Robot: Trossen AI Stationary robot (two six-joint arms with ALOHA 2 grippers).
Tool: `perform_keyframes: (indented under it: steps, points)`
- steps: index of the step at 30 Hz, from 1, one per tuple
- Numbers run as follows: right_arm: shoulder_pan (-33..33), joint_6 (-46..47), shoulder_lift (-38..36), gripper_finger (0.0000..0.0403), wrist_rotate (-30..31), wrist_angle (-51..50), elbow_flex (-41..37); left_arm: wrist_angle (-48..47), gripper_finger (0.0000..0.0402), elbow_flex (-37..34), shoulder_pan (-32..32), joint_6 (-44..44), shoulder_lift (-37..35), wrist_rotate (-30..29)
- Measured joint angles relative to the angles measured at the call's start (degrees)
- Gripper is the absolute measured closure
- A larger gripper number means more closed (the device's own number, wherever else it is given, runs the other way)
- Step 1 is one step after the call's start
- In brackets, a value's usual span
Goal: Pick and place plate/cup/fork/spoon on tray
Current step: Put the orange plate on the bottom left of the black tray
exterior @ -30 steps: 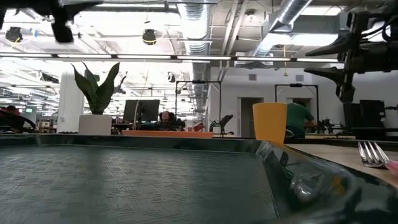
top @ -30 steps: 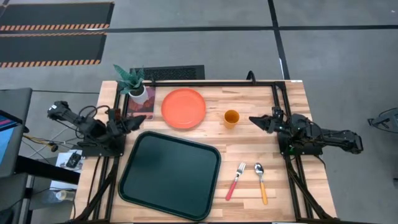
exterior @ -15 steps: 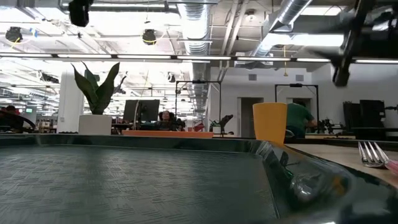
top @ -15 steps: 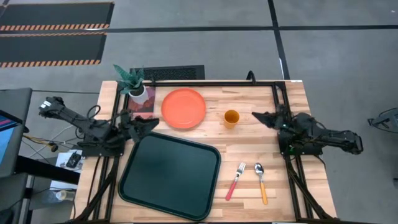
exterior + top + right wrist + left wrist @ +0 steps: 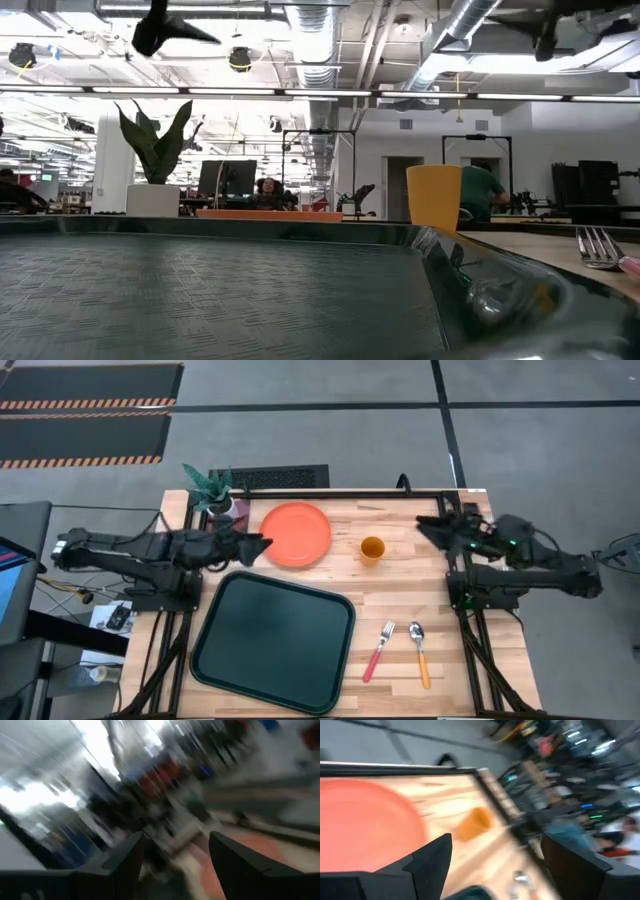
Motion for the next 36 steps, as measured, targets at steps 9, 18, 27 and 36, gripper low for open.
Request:
perform_keyframes:
  steps: [9, 18, 27, 36]
  points:
    - [-0.06, -0.37, 19.38, 0.0152, 4.87, -16.81, 10.10, -12.38, 0.0110, 2.57, 18.16, 4.02, 4.75, 14.23]
    - [0.21, 0.98, 26.15, 0.0152, 4.85, -16.10, 10.15, -14.00, 0.0117, 2.57, 28.85, 17.50, 18.22, 17.53]
    - [3.28, 2.89, 25.24, 0.0152, 4.85, -16.00, 10.15, -14.18, 0.0119, 1.64, 32.69, 18.59, 33.83, 16.22]
    - [5.47, 3.77, 25.42, 0.0152, 4.90, -16.18, 10.13, -5.97, 0.0119, -3.39, 33.19, 11.41, 35.44, 15.53]
